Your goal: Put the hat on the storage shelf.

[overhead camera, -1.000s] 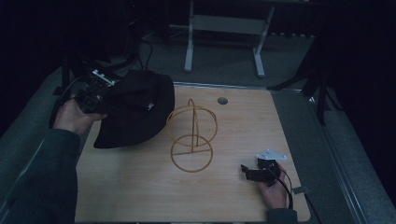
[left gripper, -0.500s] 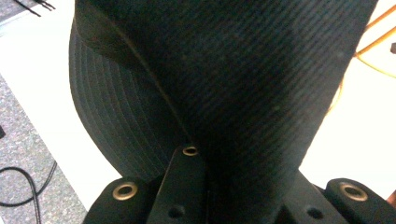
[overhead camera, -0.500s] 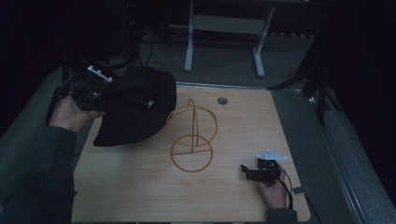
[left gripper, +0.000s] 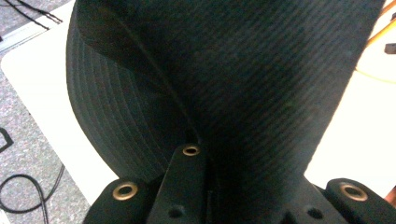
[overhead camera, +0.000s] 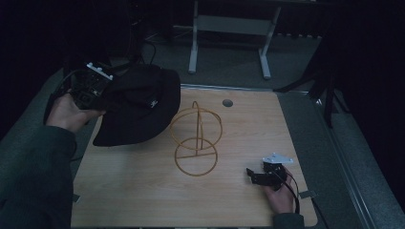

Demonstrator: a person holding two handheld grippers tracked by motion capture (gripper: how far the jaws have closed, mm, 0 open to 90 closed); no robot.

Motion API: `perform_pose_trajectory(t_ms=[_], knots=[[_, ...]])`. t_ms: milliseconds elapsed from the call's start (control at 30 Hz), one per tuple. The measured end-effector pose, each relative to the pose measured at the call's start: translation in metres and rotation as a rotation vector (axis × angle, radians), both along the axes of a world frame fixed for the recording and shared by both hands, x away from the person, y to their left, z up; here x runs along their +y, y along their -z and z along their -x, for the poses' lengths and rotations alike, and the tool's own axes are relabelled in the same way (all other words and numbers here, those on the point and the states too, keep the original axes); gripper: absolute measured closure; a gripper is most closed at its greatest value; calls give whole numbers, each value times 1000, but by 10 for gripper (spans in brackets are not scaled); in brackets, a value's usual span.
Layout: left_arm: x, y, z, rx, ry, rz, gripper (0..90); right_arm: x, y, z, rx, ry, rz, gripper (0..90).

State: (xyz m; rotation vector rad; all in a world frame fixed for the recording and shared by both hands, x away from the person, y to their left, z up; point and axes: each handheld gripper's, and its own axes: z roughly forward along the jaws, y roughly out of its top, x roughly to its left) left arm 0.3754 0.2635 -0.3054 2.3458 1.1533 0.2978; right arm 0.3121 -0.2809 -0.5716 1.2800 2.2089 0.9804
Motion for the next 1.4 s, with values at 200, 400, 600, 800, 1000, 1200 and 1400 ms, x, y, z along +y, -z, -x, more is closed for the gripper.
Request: perform_pose_trajectory(t_ms=[200, 400, 600, 800, 1000, 1200, 1400], knots=[[1, -8, 1, -7, 8, 12, 893, 0, 0, 0, -2, -1, 2, 177], [4, -14, 4, -15, 27, 53, 893, 0, 0, 0, -2, -2, 2, 177], [7, -21, 7, -24, 36, 59, 893, 0, 0, 0, 0, -1, 2, 177], [10, -26, 11, -28, 52, 91, 893, 0, 0, 0, 0, -1, 2, 177], [8, -28, 12, -23, 79, 111, 893, 0, 0, 0, 0, -1, 2, 177], [6, -30, 15, -22, 103, 152, 893, 0, 0, 0, 0, -1, 1, 177], [2, -33, 16, -24, 117, 143, 893, 0, 0, 0, 0, -1, 2, 177]])
